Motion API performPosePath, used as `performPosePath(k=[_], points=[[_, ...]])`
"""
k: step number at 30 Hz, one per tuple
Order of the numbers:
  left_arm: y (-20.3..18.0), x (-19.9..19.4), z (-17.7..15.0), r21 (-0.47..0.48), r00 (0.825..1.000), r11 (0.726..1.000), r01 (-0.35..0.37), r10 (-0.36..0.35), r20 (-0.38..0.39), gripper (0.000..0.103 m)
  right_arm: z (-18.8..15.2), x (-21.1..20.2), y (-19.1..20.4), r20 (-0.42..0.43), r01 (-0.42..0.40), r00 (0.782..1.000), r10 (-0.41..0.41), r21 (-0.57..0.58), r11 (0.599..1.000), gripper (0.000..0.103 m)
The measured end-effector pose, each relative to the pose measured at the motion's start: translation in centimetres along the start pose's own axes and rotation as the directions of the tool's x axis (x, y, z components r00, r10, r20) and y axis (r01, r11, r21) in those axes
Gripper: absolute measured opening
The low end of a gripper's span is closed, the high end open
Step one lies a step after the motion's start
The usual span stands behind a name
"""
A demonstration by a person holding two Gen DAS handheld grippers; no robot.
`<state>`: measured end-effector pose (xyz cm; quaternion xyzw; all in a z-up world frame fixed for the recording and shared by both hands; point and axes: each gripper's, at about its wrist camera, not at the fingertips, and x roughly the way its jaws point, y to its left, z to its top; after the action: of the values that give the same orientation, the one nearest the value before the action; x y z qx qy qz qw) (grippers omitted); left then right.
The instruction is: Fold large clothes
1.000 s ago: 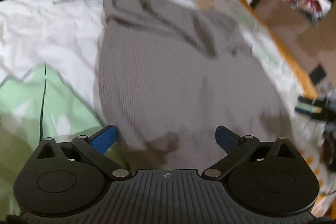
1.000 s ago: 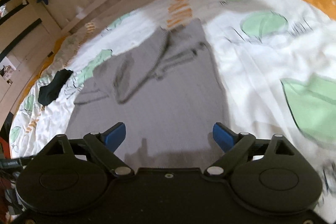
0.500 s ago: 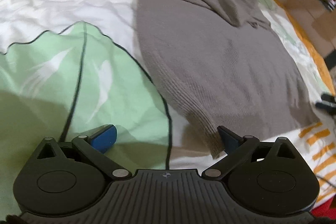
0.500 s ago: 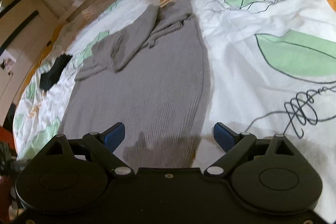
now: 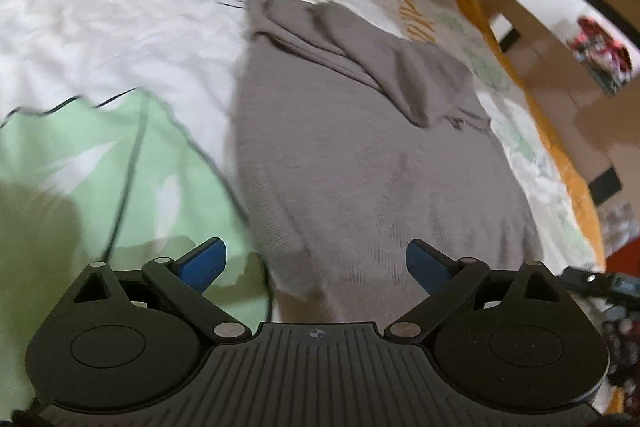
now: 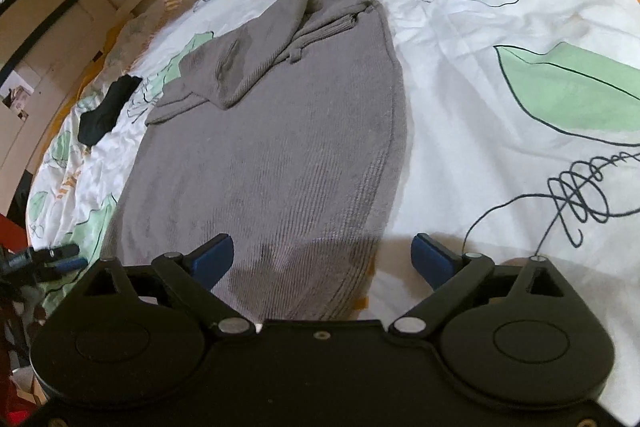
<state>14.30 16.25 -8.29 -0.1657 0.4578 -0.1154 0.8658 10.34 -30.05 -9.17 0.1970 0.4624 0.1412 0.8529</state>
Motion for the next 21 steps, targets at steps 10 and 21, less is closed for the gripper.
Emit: performPosePath(k=[10, 21], points=[[3.0, 1.7, -1.1, 0.121, 0.970, 0.975, -0.186, 0.202, -0.135, 0.098, 0.1, 0.1, -0.3, -0.008, -0.019, 1.000, 0.019, 0.013, 1.000, 0.098], [1.4, 2.3, -1.5, 0.102, 0.974, 0.990, -0.101, 0.119, -0.192, 0.097, 0.6, 1.1, 0.0, -0.093, -0.022, 0.995, 0.021, -0.008, 1.000, 0.102]])
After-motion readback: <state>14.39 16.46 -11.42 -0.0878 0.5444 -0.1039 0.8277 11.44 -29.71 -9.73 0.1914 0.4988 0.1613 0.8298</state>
